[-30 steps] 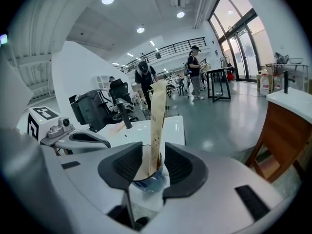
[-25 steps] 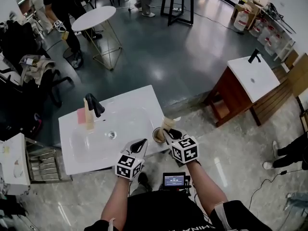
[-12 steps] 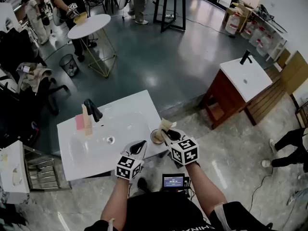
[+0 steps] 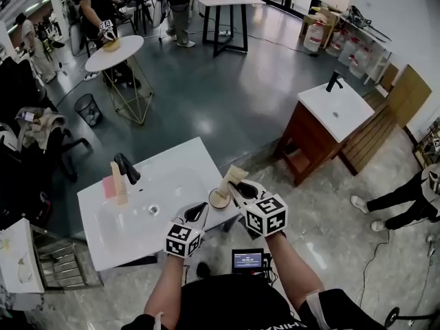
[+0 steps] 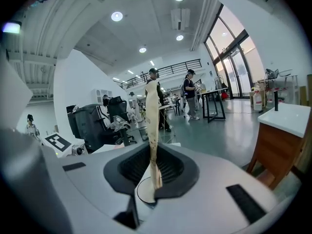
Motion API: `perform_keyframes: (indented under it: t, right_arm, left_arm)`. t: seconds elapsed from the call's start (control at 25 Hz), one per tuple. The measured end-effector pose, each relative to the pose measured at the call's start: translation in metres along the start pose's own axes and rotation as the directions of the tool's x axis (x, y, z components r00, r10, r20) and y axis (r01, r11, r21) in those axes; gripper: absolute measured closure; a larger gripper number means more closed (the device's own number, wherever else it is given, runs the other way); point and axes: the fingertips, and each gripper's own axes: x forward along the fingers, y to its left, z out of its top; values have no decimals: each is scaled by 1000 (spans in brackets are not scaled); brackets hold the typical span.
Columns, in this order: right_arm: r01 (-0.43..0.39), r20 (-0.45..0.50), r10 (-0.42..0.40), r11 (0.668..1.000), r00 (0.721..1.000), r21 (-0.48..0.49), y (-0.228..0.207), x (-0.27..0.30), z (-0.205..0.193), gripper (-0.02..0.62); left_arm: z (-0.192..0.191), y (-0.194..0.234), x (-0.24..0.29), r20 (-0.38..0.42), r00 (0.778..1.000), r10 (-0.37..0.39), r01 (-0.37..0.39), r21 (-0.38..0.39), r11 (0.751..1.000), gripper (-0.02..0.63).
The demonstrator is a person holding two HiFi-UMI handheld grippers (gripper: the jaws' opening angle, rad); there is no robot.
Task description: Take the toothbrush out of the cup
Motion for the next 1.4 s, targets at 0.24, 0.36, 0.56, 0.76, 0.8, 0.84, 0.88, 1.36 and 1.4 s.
perform_keyframes:
  t: [0.24,0.36,0.56,0.76,0.8,0.84,0.88,1.36,1.4]
  right_arm:
    - [94,59,-95,995,994,19,-20,-26,13,546]
    - [149,56,-150,988,987,25,-34,-38,10,546]
    - [225,17,-226,973,974,47,-53,-56,-13,548]
    - [255,-33,-253,965,967,65,-59,-69,-42,551]
    - [255,-42,-253,965,967,65,-59,-69,-47,551]
    - [254,-50,-251,965,967,65,-58,-69,-50,551]
    - [252,-58,-249,966,967,64,-58,-69,-54,551]
    - [200,-101,-194,978,976,52,-44,-59,-66,555]
    - [196,-102,-190,979,977,51,-44,-58,-66,555]
  left_arm:
    - [6,-13,7,1,999,-42,42,27,999,597]
    - [8,-18,11,1,998,-58,58,35,998,597]
    - [7,-17,14,1,999,-49,49,33,998,597]
    - [-2,-17,15,-10,999,-38,38,19,999,597]
    - [-4,-16,16,-12,999,-36,36,17,999,597]
    - [-5,-15,16,-15,999,-33,34,13,999,597]
    - [-6,-14,16,-16,999,-30,30,10,999,597]
    - [-3,-12,14,-13,1000,-12,12,4,1000,597]
    - [-2,-12,13,-10,1000,-8,8,3,1000,597]
